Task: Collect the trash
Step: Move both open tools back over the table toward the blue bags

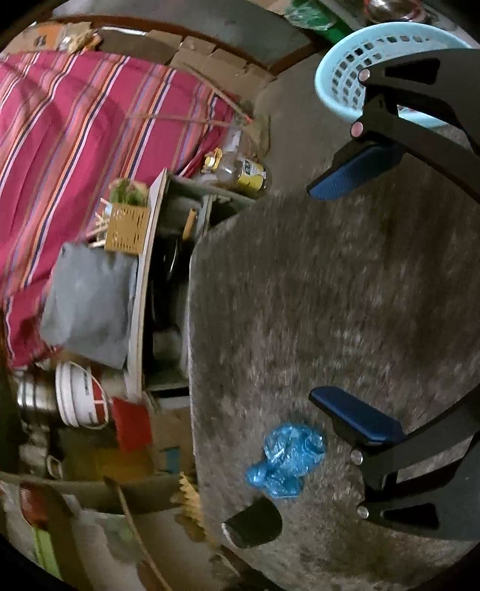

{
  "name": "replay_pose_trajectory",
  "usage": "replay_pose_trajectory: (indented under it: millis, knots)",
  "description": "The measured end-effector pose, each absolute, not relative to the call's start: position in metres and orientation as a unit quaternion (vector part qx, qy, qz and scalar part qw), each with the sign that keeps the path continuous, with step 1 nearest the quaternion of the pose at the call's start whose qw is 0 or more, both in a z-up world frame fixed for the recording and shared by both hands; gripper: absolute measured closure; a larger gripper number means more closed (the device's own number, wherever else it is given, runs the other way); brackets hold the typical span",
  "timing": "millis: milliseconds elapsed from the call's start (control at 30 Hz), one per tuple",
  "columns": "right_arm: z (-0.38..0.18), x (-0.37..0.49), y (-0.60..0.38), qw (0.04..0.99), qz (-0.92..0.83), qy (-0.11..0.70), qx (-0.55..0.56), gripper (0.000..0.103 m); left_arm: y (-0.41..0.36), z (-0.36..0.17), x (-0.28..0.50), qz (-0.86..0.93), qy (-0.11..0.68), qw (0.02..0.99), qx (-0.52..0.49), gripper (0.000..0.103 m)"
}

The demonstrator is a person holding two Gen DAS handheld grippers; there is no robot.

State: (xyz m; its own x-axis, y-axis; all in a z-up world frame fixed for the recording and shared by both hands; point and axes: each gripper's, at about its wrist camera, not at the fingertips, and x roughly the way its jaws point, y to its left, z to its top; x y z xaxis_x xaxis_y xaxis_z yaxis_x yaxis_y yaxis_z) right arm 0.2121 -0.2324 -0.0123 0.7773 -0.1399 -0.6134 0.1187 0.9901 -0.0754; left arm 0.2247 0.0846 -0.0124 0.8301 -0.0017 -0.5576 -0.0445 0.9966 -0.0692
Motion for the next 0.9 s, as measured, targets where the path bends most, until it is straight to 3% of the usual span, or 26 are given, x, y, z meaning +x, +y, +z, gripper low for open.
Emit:
replay_pose_trajectory:
  millis: [367,767,833,867,900]
  knots:
    - [-0.046,0.258,-0.214,0.928,-0.046,0.371,0.012,0.005,0.110,-0.030,0.270,0.020,0.322,0.945,-0.045,0.006]
    - [-0.048,0.286,-0.212,0.919,-0.044,0.392,0.010,0.005,0.070,-0.046,0.316,-0.009,0.337,0.942,-0.009,0.006]
    - [-0.049,0.289,-0.208,0.918,-0.038,0.394,0.009,0.005,0.070,-0.049,0.319,-0.018,0.338,0.941,-0.005,0.018]
    - [-0.050,0.290,-0.205,0.918,-0.032,0.396,0.009,0.005,0.070,-0.051,0.321,-0.024,0.345,0.938,-0.007,0.035]
    - [-0.051,0.290,-0.202,0.918,-0.027,0.396,0.009,0.005,0.072,-0.053,0.322,-0.036,0.352,0.935,-0.013,0.037]
